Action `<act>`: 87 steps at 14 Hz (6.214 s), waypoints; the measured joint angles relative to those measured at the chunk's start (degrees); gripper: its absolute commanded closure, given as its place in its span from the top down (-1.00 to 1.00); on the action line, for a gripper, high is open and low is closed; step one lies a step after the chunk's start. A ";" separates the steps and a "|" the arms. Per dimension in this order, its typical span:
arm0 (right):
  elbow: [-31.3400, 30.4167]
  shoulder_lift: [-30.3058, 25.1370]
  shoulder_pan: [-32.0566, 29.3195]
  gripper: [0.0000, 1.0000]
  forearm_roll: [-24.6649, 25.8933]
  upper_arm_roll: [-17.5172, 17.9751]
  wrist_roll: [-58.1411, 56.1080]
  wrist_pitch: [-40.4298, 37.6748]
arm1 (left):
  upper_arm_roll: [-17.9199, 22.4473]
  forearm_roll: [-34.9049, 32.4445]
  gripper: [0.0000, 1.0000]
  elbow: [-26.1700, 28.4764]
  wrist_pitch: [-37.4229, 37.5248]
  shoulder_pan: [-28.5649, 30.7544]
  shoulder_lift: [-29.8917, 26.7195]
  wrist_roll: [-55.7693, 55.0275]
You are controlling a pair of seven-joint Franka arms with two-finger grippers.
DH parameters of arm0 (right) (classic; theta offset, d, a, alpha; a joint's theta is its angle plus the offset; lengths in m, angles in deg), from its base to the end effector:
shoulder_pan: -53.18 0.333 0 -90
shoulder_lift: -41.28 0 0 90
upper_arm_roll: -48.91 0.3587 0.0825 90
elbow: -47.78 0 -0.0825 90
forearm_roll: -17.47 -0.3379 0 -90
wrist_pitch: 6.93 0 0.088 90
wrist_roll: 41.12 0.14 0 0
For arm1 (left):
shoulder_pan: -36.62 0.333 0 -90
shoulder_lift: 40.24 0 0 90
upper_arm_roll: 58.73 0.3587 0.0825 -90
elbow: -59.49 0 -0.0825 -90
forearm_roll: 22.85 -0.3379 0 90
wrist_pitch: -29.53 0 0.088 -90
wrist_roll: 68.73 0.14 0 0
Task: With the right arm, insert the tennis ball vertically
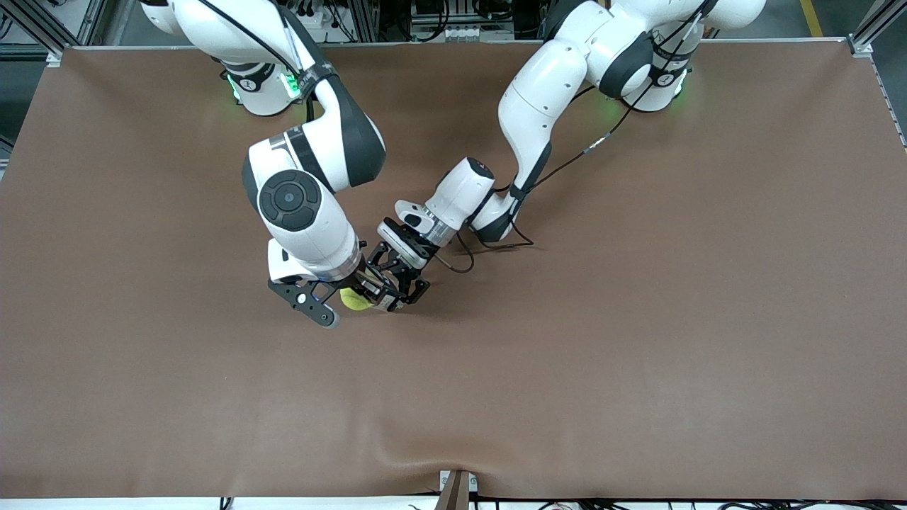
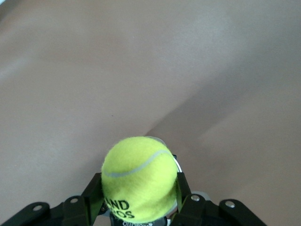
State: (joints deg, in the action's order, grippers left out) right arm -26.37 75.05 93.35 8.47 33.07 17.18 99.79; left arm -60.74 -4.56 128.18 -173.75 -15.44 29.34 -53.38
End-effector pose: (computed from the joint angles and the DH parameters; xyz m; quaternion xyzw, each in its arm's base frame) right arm 0.6087 0.3445 0.4280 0.9563 -0.2924 0.0008 0.0006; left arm 0.5209 -0.6220 0.1984 0.7821 -0.3288 0.4875 0.2064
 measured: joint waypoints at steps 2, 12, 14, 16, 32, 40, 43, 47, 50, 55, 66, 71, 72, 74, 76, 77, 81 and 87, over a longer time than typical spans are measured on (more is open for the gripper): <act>0.02 0.00 0.03 -1.00 -0.01 0.02 -0.23 -1.34 | 0.00 0.00 0.62 0.00 0.00 0.00 0.00 0.00; 0.10 -0.03 0.76 1.00 -0.02 0.44 -0.24 -1.80 | 0.01 0.00 0.69 -0.03 0.00 0.00 0.00 0.00; 0.38 -0.37 0.64 1.00 -0.02 0.08 -0.24 -1.88 | 0.01 0.00 1.00 -0.04 0.00 -0.01 0.00 0.00; 1.16 -1.44 -0.17 1.00 -0.02 -0.43 -0.87 -4.04 | 0.01 0.00 1.00 -0.08 -0.01 0.00 0.00 0.00; 1.93 -15.00 -25.33 1.00 3.05 -8.34 -39.26 -19.84 | 0.00 0.19 1.00 4.84 -0.10 0.18 -2.54 0.00; 1.87 -15.03 -24.79 1.00 3.06 -8.50 -39.96 -19.39 | -0.13 0.19 1.00 21.11 -0.16 0.17 -13.62 0.00; 1.89 -15.70 -27.20 1.00 3.05 -6.60 -40.13 -19.37 | -0.67 0.20 1.00 28.24 -0.23 0.14 -18.27 -0.01; 0.49 -18.69 -32.67 1.00 3.05 0.26 -40.17 -20.02 | -0.74 0.26 1.00 38.60 -0.26 0.17 -26.73 -1.14; -5.15 -23.94 -32.93 1.00 3.05 1.23 -40.22 -19.76 | -0.73 0.34 1.00 42.29 -0.13 0.20 -30.78 -2.15; -13.60 -35.00 -39.56 1.00 3.05 8.55 -44.68 -21.14 | -0.64 0.51 1.00 43.33 6.75 0.24 -35.14 -2.83; -11.96 -36.57 -42.15 1.00 4.38 12.45 -55.66 -22.23 | 0.20 1.30 1.00 41.79 51.89 10.63 -58.91 -3.02; -12.05 -36.04 -42.52 1.00 5.85 12.41 -57.24 -22.19 | 0.44 -0.90 1.00 30.69 78.04 20.32 -62.99 -3.51; -12.07 -35.84 -42.52 1.00 5.88 12.42 -57.37 -22.19 | 0.46 -2.42 1.00 28.26 81.94 22.01 -63.00 -4.64; -12.08 -35.48 -42.53 1.00 5.96 12.41 -57.47 -22.19 | 0.51 -5.99 1.00 24.43 89.00 25.09 -63.00 -7.89; -11.96 -35.40 -42.53 1.00 6.00 12.40 -57.50 -22.11 | 0.53 -8.38 1.00 21.50 93.97 28.06 -63.02 -11.09; -11.60 -35.42 -42.53 1.00 6.00 12.44 -57.50 -22.11 | 0.58 -8.82 1.00 20.41 96.07 29.55 -63.02 -12.40; -9.93 -35.60 -41.10 1.00 9.50 14.26 -57.61 -26.12 | 0.60 -14.53 1.00 17.54 103.66 32.93 -63.16 -20.29; -10.17 -34.99 -38.22 1.00 11.21 15.46 -57.19 -28.13 | 0.65 -19.64 1.00 15.63 109.05 40.40 -64.55 -21.06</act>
State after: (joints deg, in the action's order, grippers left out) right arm -36.54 40.05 55.13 19.68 48.53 -40.01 71.66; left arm -60.09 -24.20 143.81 -64.70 24.96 -35.21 -74.44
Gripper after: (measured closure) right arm 0.000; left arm 0.000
